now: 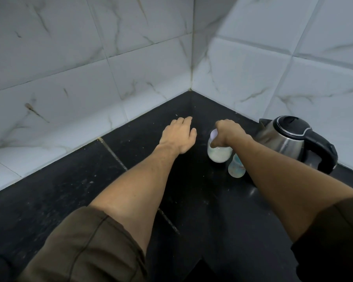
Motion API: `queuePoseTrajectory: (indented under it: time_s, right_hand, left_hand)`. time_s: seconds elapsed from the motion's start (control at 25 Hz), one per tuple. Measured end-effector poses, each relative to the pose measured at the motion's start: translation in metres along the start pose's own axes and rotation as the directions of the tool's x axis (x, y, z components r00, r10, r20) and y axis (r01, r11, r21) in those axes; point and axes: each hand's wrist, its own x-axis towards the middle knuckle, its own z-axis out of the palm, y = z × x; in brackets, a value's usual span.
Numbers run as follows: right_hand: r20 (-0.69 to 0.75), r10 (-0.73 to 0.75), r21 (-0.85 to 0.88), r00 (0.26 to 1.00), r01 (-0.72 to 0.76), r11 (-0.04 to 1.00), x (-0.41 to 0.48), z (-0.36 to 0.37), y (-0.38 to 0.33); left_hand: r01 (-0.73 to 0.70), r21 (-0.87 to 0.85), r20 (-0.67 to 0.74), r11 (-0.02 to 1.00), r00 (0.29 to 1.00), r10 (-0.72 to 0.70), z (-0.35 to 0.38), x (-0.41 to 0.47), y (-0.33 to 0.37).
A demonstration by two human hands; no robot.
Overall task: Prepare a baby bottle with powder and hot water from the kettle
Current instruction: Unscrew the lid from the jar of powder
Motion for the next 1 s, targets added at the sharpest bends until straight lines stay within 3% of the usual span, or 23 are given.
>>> queuePoseTrajectory:
  time_s: [0.4,0.72,1.0]
  right_hand:
    - [0.007,-0.106,0.081,0.994,0.105,0.991,-0.073,-0.022,-0.076]
    - [0.058,-0.106,0.063,0.993,0.102,0.993,-0.140,0.010,-0.102]
    - [0.065,-0.132,0.038,0.989,0.130,0.991,-0.172,0.039,-0.091]
  left_hand:
    - [0.067,-0.212,0.211,0.975,0.977,-0.021,-0.001,-0.070,-0.036]
    - [0.199,-0.527,0.127,0.826,0.980,-0.155,0.040,-0.159,-0.040]
    - [0.232,-0.561,0.085,0.795,0.971,-0.224,0.062,-0.202,-0.024]
